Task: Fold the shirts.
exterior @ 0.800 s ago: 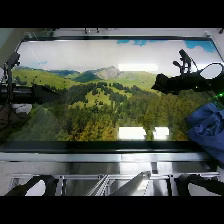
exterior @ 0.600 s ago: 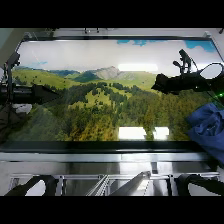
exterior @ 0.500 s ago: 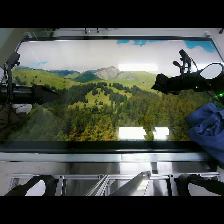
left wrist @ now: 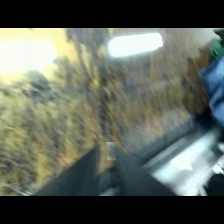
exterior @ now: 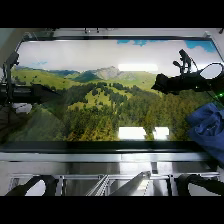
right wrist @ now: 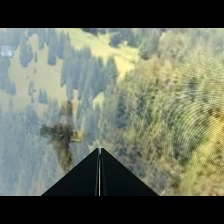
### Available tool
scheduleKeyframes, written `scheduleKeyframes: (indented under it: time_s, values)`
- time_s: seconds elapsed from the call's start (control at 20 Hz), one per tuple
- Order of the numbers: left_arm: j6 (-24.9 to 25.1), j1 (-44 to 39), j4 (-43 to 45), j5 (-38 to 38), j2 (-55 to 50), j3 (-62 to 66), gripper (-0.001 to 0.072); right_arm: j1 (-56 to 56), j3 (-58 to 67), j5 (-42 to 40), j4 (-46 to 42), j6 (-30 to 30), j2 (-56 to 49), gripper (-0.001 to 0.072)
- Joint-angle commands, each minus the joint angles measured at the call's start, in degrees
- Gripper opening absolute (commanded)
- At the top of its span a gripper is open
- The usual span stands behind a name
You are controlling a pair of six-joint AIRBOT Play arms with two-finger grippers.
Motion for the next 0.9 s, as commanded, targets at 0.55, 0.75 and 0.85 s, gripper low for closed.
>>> scheduleKeyframes:
  time_s: [0.55,0.75,0.85]
  values:
    - [-4.15,33.44,22.93,-14.80,-28.98,25.88,0.0720,0.07,0.04,-1.88,0.04,0.02,-0.09,0.0019]
    - [-3.98,32.50,22.80,-12.76,-40.74,33.33,0.0720,0.07,0.04,-1.88,1.95,0.02,-0.09,0.0019]
    - [-3.98,30.23,22.51,-11.56,-45.40,37.57,0.0720,0.07,0.04,-1.95,4.22,0.00,-0.09,0.0019]
